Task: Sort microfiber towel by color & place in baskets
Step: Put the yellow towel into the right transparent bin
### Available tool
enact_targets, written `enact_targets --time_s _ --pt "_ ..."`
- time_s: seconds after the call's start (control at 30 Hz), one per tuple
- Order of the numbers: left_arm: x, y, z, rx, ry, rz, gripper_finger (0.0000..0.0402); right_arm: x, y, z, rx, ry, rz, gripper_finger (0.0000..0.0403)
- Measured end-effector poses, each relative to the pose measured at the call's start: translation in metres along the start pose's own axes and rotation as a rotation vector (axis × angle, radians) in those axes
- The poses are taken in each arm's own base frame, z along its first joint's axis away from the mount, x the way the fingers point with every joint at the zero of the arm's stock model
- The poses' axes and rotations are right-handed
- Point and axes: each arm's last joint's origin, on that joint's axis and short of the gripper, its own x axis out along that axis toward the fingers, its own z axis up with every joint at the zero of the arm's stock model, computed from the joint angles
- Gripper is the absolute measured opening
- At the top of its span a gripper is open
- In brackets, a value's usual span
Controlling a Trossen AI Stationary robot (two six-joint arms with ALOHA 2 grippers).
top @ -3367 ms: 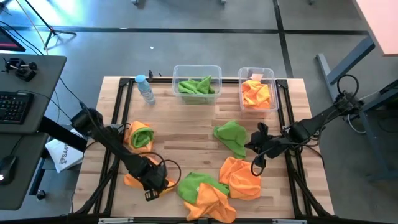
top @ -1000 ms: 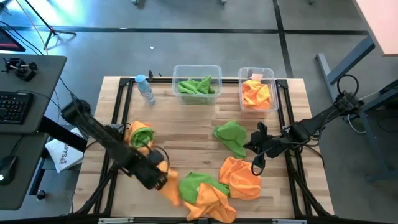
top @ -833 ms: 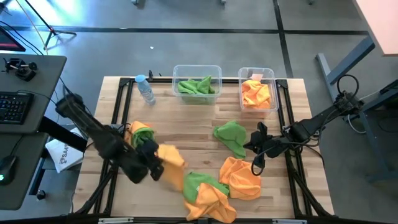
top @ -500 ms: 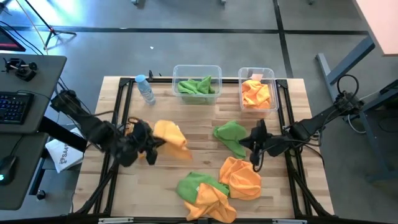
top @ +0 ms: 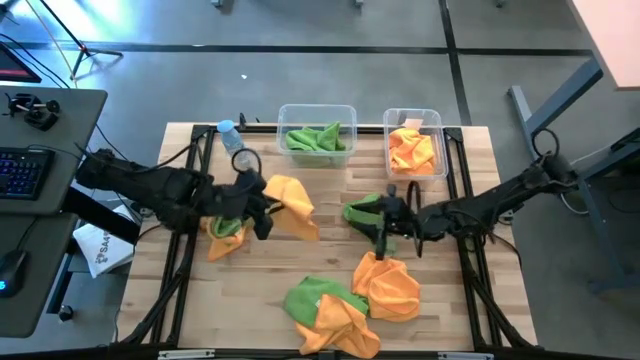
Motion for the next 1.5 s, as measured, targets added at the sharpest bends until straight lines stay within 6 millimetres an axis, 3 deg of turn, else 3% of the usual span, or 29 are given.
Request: enact_targets --time_s 0.3,0.6,0.77,0.87,0.97,1.03,1.17,1.5 --pt "0.011 0.005 0.032 0.178 -0.083 -0.194 0.0 0.063 0.009 0.018 -0.068 -0.022 -0.089 0.0227" --pt "0.015 0.014 0.053 0.369 -0.142 -0.413 0.0 0.143 0.014 0.038 -0.181 0.117 -0.197 0.0227" --pt "0.018 0.024 0.056 0.441 -0.127 -0.402 0.0 0.169 0.017 0.053 -0.211 0.183 -0.23 0.0203" --pt "0.02 0.032 0.057 0.474 -0.108 -0.363 0.0 0.177 0.017 0.059 -0.234 0.232 -0.243 0.0142" --pt "0.017 0.039 0.059 0.492 -0.109 -0.324 0.0003 0.178 0.017 0.063 -0.237 0.279 -0.275 0.0048" --pt "0.014 0.044 0.062 0.484 -0.123 -0.292 0.0006 0.176 0.016 0.064 -0.233 0.304 -0.299 0.0017" --pt "0.004 0.053 0.065 0.477 -0.161 -0.234 0.0021 0.17 0.013 0.061 -0.178 0.337 -0.38 0.0025" --pt "-0.037 0.069 0.071 0.47 -0.28 -0.2 0.0094 0.149 0.011 0.045 -0.128 0.45 -0.58 0.0005"
